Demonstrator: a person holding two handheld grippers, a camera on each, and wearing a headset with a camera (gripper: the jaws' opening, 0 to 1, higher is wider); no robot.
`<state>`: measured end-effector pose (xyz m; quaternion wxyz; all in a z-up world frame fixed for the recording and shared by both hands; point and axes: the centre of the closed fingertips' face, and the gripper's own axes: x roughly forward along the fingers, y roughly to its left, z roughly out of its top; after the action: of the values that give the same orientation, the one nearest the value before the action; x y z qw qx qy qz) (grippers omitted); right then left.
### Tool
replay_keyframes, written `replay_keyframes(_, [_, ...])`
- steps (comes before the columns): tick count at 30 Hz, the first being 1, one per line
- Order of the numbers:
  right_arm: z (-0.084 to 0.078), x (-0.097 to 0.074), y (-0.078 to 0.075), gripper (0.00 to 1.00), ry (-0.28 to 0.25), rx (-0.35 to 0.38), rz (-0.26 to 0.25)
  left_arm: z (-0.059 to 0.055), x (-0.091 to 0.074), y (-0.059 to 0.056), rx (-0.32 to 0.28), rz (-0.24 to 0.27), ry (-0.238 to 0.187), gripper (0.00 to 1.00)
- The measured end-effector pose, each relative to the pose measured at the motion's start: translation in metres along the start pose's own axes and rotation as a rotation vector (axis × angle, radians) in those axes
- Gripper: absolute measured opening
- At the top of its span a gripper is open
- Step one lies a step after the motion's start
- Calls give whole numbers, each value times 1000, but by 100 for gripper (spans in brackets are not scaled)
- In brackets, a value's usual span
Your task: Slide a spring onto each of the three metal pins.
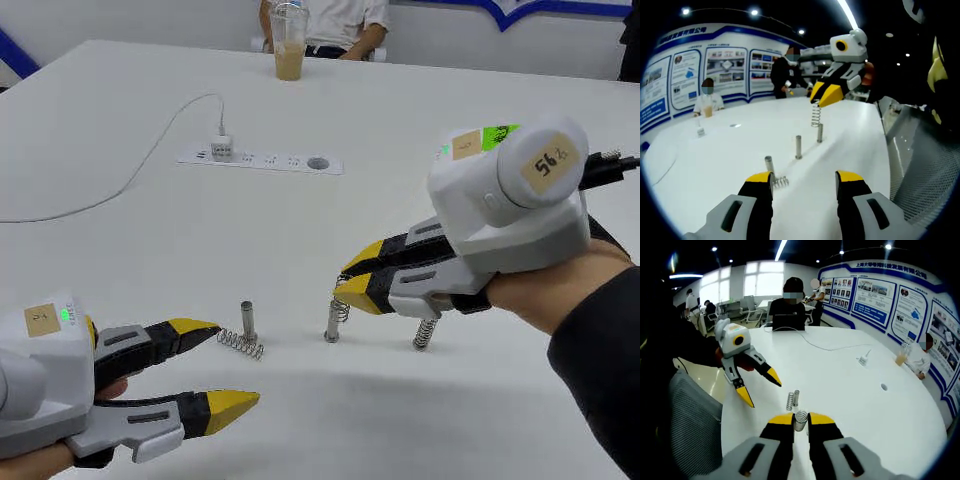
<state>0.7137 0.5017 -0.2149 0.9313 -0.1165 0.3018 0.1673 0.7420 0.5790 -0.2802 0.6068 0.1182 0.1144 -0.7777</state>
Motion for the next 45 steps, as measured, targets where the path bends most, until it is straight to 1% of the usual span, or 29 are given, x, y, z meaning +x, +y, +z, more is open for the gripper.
replay_keyframes(4, [2,1,-8,11,-11,7,-21,0,0,1,-2,4,1,52])
replay_keyframes(13, [-3,9,-24,11,-9,23,-60,-1,-1,2,-10,7,1,53])
replay_keyframes(17, [-5,14,-27,11,-5,29,-66,-1,-1,3,-12,8,0,53])
replay_keyframes(25, [-12,23,-28,11,6,40,-63,-3,-2,3,-16,9,2,54])
replay_keyframes(38, [-18,29,-30,11,13,52,-60,-6,-3,5,-21,14,9,54])
replay_keyframes(45, [-23,34,-30,11,20,57,-52,-7,-2,5,-22,12,13,54])
